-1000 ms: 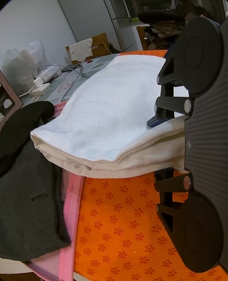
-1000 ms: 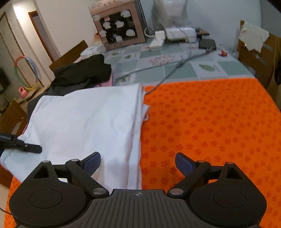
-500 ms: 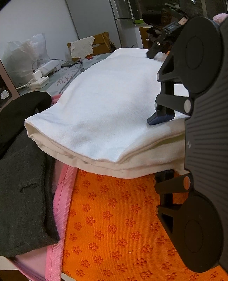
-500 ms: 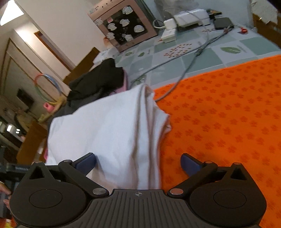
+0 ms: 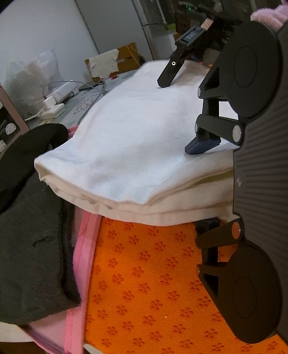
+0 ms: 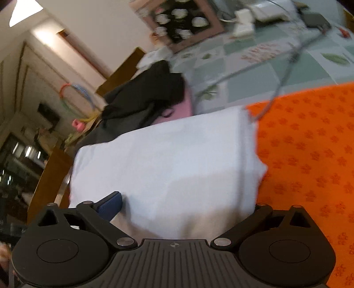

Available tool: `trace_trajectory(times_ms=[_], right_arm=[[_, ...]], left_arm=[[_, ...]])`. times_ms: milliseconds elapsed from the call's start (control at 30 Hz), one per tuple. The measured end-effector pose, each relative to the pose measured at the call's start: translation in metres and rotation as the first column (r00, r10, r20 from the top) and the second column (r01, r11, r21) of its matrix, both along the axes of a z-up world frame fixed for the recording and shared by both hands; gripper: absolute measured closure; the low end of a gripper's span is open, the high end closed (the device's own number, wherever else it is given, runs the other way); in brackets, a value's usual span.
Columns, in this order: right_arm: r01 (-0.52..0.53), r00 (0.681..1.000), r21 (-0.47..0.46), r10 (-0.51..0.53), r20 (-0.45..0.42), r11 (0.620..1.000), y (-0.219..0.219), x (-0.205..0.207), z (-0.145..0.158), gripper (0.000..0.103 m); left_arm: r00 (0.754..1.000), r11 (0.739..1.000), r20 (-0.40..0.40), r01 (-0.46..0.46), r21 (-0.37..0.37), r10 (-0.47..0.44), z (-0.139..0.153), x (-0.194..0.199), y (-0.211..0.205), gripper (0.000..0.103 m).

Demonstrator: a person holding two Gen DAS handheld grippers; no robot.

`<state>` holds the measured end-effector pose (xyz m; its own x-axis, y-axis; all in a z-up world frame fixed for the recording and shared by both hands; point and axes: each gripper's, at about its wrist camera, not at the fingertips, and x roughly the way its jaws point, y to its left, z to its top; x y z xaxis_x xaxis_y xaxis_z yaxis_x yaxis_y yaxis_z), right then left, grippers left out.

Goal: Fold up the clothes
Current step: 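Grasp the folded trousers with the right gripper while the left gripper holds them, then lift the folded trousers with both grippers and carry them toward the fridge-side chair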

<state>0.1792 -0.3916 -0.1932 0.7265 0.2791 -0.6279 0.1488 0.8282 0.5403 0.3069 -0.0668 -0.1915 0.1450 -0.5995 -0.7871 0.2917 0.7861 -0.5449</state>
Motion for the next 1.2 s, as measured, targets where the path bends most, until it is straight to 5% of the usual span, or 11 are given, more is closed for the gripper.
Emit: trace_trajectory(times_ms=[200, 267, 467, 900, 1200], right_arm=[[0.058, 0.998, 0.05, -0.058, -0.002, 0.997, -0.006, -0.004, -0.01, 0.012], [0.072, 0.997, 0.093, -0.073, 0.006, 0.993, -0.008, -0.007, -0.006, 0.039], [0.12, 0.991, 0.088, -0.124, 0.043, 0.989, -0.005, -0.025, 0.025, 0.069], [0.203, 0.961, 0.053, -0.209, 0.178, 0.978, 0.013, -0.125, 0.126, 0.073], [0.402, 0.899, 0.041, -0.402, 0.173, 0.915, 0.017, -0.25, 0.16, 0.073]], left_arm=[[0.999, 0.999, 0.016, 0.038, 0.015, -0.039, 0.002, -0.002, -0.004, 0.04], [0.993, 0.996, 0.093, 0.071, 0.05, -0.076, 0.013, -0.01, -0.012, 0.046], [0.962, 0.987, 0.236, 0.11, 0.115, -0.135, 0.049, -0.045, -0.018, 0.058], [0.896, 0.969, 0.37, 0.238, 0.064, -0.244, 0.138, -0.126, -0.013, 0.058], [0.829, 0.899, 0.374, 0.436, 0.035, -0.417, 0.16, -0.196, -0.048, 0.058]])
